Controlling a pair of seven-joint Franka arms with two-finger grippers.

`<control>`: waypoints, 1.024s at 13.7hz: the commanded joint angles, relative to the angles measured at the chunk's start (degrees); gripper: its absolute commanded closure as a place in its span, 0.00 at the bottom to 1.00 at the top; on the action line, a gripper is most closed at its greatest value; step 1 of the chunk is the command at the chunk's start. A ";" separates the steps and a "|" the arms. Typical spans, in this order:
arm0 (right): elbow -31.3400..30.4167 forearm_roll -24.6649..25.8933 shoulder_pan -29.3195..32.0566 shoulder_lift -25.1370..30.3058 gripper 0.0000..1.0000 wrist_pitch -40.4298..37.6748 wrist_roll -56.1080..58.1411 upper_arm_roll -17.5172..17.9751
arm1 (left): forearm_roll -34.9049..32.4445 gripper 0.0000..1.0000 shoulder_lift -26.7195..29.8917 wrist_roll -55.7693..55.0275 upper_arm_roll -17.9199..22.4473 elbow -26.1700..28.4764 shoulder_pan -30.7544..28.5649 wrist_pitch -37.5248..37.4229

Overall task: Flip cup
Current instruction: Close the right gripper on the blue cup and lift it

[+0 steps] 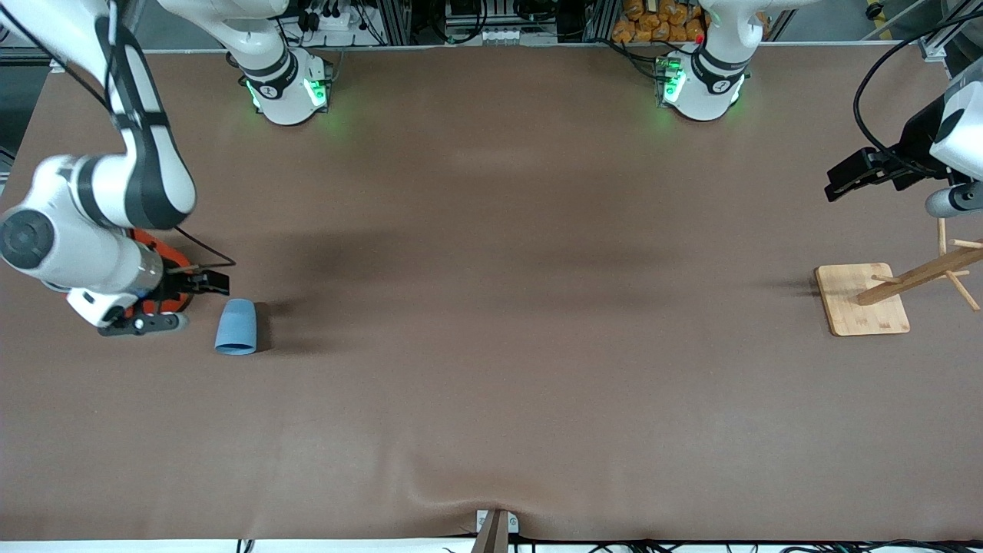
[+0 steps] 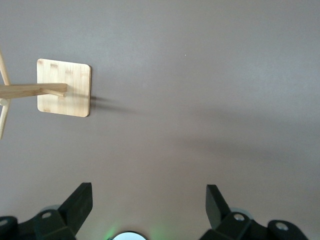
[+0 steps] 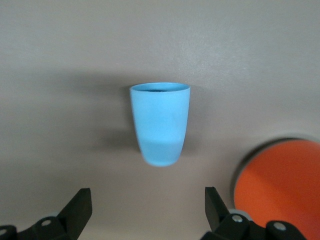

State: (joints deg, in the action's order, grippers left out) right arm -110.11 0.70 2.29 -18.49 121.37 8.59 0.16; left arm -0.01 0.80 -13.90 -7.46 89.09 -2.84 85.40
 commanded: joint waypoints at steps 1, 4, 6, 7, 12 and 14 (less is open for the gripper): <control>0.94 0.97 1.93 -6.01 0.00 5.97 4.66 0.63 | -0.86 0.00 0.25 -0.42 -0.18 -0.41 -0.15 -0.50; 4.19 1.05 1.32 -11.72 0.00 6.69 6.70 0.63 | -1.04 0.00 0.25 -0.51 -0.18 -0.50 0.28 -0.50; 5.51 1.06 0.70 -14.36 0.00 7.48 7.31 0.63 | -0.52 0.00 0.25 -0.60 -0.18 -0.50 0.11 -0.50; 5.78 1.06 0.78 -15.42 0.00 8.53 7.32 0.63 | -0.43 0.00 0.17 -0.60 -0.18 -0.50 -0.06 -0.50; 6.48 0.79 0.78 -16.83 0.00 10.12 7.14 0.63 | -0.86 0.00 0.17 -0.25 -0.10 -0.58 -0.15 -0.50; 6.66 0.88 0.70 -16.84 0.43 9.77 7.23 0.63 | -0.69 0.00 0.17 -0.42 -0.10 -0.58 -0.07 -0.50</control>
State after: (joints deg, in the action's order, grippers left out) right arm -104.82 0.71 2.92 -34.63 131.75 15.39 0.58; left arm -0.02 0.80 -13.90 -7.45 88.99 -2.89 85.40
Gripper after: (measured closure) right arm 0.070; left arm 0.000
